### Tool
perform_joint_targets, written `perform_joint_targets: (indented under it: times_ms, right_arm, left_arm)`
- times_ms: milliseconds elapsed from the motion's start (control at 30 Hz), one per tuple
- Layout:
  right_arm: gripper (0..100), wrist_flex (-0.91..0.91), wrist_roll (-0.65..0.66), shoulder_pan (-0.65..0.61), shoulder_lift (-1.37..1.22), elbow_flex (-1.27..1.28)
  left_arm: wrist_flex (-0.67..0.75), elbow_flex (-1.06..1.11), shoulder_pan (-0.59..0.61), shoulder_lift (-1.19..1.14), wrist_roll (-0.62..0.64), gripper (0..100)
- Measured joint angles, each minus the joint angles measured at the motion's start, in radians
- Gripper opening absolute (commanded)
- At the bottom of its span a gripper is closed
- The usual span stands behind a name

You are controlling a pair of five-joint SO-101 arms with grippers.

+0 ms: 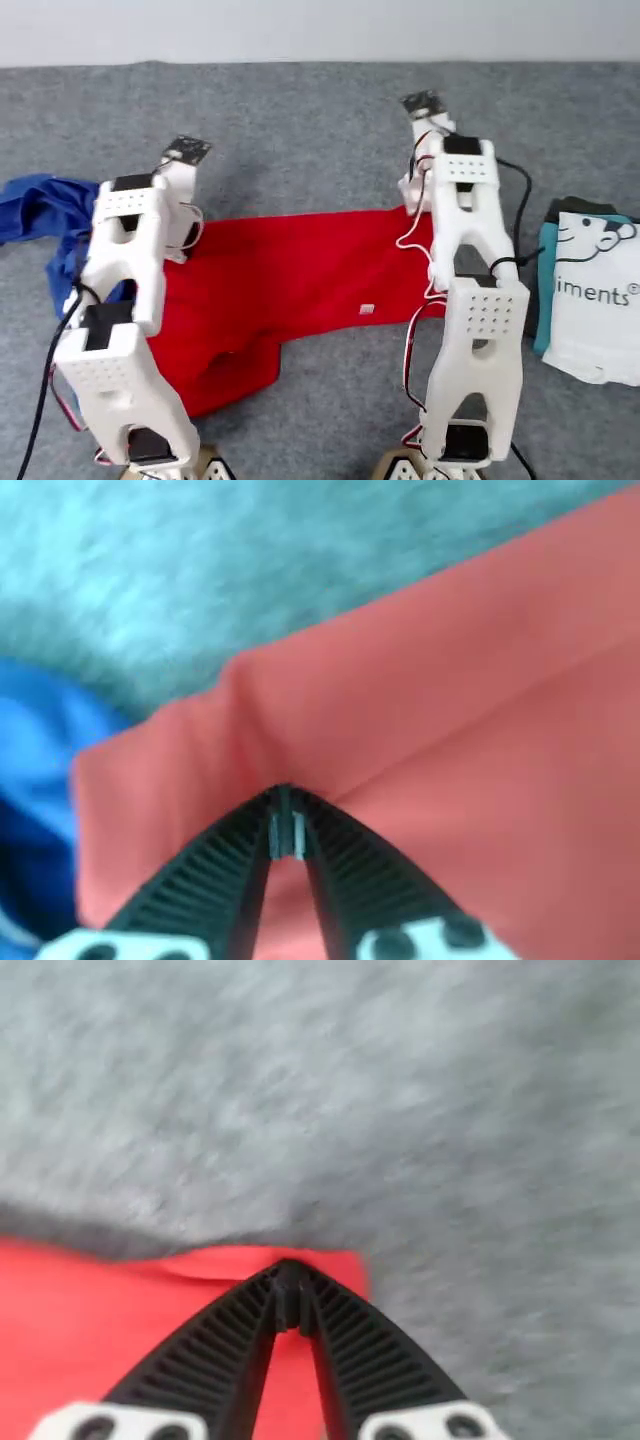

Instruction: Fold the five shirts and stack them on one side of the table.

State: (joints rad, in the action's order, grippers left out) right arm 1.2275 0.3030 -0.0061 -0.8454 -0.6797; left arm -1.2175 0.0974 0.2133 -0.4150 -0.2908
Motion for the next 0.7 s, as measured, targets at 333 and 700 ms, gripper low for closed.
perform_joint_targets:
  times_ms: [333, 700]
  right_arm:
    - [1.0, 0.244, 0.0, -0.06, -0.003, -0.407]
    - [0.9, 0.528, 0.0, -0.124, -0.002, -0.466]
  left_arm:
    - [-0.109, 0.0, 0.0, 0.18, -0.031, 0]
    - [-0.275, 0.0, -0.02, 0.489, 0.011, 0]
